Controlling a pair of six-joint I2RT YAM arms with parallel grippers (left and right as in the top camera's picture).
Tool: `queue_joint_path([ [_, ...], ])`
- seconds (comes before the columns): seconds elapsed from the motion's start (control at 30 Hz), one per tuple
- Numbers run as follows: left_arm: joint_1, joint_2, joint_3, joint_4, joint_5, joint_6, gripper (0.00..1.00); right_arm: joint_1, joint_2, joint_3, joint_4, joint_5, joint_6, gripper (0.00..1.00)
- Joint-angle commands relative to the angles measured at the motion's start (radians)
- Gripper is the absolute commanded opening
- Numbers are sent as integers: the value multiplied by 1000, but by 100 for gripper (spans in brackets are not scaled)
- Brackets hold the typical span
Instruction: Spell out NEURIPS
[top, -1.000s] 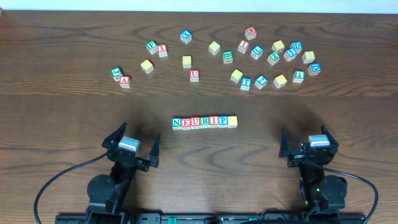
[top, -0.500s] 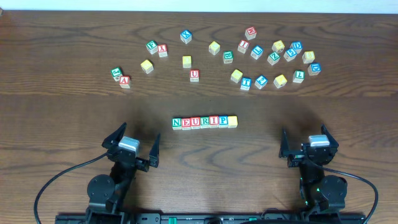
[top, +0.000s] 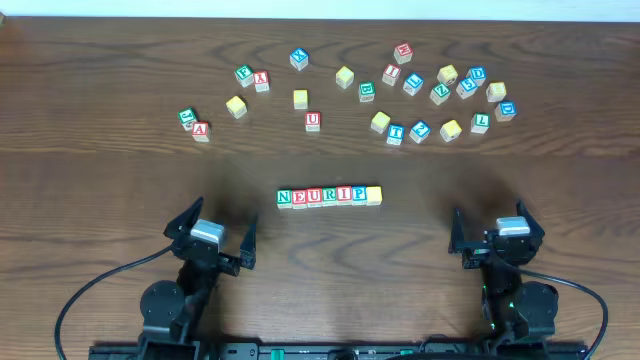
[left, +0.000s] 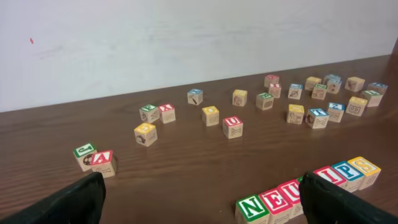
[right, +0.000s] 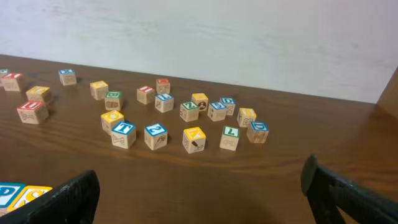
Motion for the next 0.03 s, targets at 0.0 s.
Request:
queue_joint_path([
  [0.0,6,-7,-11,-46,38,-12,97,-9,-9,-1,-5,1,18,99],
])
